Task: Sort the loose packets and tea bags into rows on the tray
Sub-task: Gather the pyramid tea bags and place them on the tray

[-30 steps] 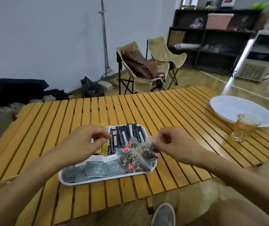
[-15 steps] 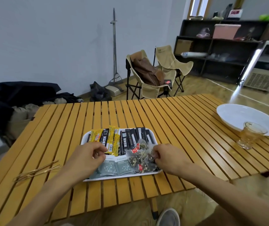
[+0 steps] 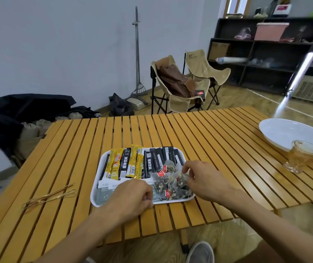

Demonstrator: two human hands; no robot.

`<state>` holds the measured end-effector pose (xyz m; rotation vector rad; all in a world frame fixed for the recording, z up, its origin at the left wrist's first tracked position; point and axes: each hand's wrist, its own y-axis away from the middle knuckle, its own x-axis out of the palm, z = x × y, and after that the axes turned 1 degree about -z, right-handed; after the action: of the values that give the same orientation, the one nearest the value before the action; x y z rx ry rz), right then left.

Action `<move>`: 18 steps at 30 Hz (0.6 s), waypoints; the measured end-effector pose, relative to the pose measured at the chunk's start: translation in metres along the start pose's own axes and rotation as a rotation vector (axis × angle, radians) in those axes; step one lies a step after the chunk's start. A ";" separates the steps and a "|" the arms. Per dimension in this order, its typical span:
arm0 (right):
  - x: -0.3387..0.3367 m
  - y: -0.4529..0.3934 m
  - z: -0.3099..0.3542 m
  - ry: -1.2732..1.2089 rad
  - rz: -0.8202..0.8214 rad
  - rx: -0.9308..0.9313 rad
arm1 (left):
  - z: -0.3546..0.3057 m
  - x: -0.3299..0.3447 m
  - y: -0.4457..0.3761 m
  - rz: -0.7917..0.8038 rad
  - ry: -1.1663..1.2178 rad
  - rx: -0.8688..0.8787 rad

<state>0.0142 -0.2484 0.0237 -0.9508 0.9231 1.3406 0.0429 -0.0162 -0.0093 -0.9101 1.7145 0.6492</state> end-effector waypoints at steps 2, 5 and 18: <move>0.001 0.000 0.001 -0.008 -0.023 0.001 | -0.001 0.003 -0.003 0.005 -0.003 0.017; 0.001 -0.003 0.000 0.001 -0.044 0.000 | -0.002 0.005 -0.007 0.001 0.025 0.024; 0.015 -0.034 0.078 0.015 -0.027 -0.141 | 0.109 -0.078 0.041 -0.186 -0.032 -0.317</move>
<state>0.0478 -0.1700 0.0378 -1.0785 0.8319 1.3913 0.0811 0.1128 0.0307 -1.2574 1.5000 0.8193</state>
